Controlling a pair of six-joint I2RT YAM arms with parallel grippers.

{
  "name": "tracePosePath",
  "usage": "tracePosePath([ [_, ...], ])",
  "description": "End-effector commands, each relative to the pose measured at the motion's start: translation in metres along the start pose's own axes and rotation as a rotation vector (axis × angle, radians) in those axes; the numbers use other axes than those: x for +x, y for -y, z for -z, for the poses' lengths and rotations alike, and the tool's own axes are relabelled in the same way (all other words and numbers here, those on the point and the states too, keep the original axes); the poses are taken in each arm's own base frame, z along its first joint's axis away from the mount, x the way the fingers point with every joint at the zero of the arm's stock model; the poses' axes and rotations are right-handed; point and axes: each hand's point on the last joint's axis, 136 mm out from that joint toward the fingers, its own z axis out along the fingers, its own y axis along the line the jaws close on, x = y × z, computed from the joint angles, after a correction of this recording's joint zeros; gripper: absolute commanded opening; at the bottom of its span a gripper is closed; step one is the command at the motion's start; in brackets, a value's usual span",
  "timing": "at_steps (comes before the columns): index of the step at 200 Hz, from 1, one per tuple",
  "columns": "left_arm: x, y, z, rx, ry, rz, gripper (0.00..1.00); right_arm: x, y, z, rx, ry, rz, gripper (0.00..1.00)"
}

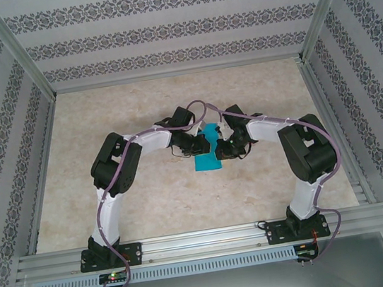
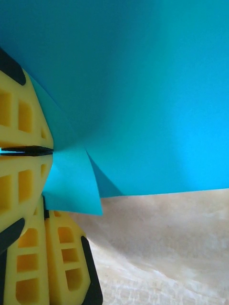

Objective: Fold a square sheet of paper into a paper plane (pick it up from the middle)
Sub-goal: Fold the triangle a second time at the center of the table.

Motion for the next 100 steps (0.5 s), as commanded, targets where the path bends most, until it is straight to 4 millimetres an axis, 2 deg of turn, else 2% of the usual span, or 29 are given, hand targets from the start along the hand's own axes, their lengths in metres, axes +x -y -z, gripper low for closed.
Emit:
tracePosePath([
  [1, 0.069, -0.105, -0.033, -0.362, -0.187, 0.059, 0.14, 0.009, 0.006, 0.006, 0.052, -0.010, -0.018, 0.15],
  [36, 0.082, -0.123, -0.039, -0.427, -0.222, 0.053, 0.14, 0.008, 0.004, 0.018, 0.063, 0.011, -0.013, 0.19],
  [77, 0.089, -0.132, -0.045, -0.461, -0.243, 0.056, 0.14, 0.012, -0.002, 0.034, 0.055, 0.041, -0.010, 0.20],
  [100, 0.090, -0.133, -0.046, -0.461, -0.246, 0.056, 0.14, 0.015, -0.018, 0.047, -0.016, 0.082, -0.008, 0.18],
])
